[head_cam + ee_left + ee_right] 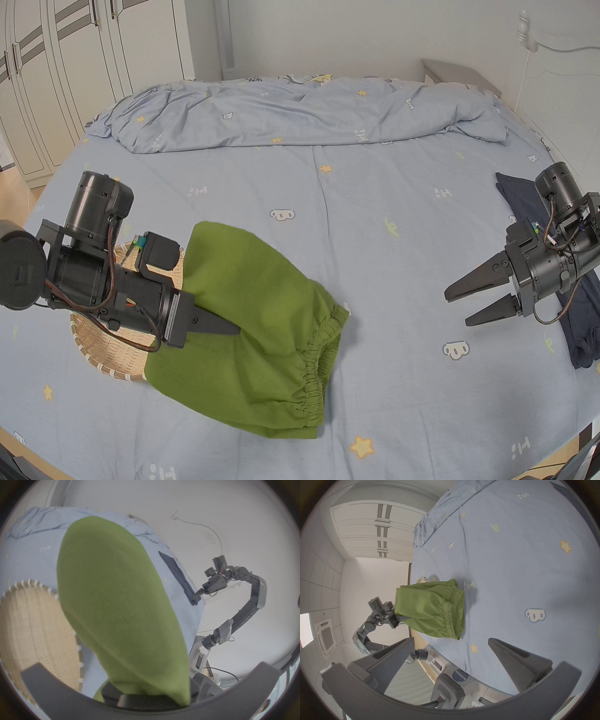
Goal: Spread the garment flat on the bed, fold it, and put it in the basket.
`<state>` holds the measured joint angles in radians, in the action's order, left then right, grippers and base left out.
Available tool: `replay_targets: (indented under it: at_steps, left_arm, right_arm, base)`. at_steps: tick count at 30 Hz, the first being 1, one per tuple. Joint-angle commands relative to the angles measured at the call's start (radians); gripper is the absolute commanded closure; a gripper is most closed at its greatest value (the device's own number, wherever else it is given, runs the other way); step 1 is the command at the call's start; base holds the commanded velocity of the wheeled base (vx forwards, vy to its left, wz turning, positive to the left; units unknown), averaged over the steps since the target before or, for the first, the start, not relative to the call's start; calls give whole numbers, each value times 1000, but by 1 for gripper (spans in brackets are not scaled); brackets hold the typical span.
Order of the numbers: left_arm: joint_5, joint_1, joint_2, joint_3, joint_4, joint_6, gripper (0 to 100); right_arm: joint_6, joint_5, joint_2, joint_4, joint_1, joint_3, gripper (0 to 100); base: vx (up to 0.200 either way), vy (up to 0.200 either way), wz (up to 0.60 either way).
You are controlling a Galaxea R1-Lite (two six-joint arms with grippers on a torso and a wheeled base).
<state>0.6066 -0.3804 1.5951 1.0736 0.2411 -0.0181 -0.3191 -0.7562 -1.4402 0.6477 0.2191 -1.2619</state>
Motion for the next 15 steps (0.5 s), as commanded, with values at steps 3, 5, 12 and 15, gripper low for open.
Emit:
replay_targets:
  at_steps: [3, 5, 12, 15]
  left_arm:
    - [-2, -29, -58, 46, -6, 24, 100]
    - [-10, -17, -69, 42, -13, 35, 100]
    - [-7, 120, -109, 51, -82, 64, 100]
    - [-7, 156, -118, 48, -111, 66, 100]
  right_arm:
    - [3, 0, 1, 0, -20, -2, 0]
    - [3, 0, 0, -2, -20, -1, 0]
    - [6, 1, -2, -5, -20, 3, 0]
    - [6, 0, 0, -6, -20, 3, 0]
  base:
    - [0, 0, 0]
    - [0, 0, 0]
    - [0, 0, 0]
    - [0, 0, 0]
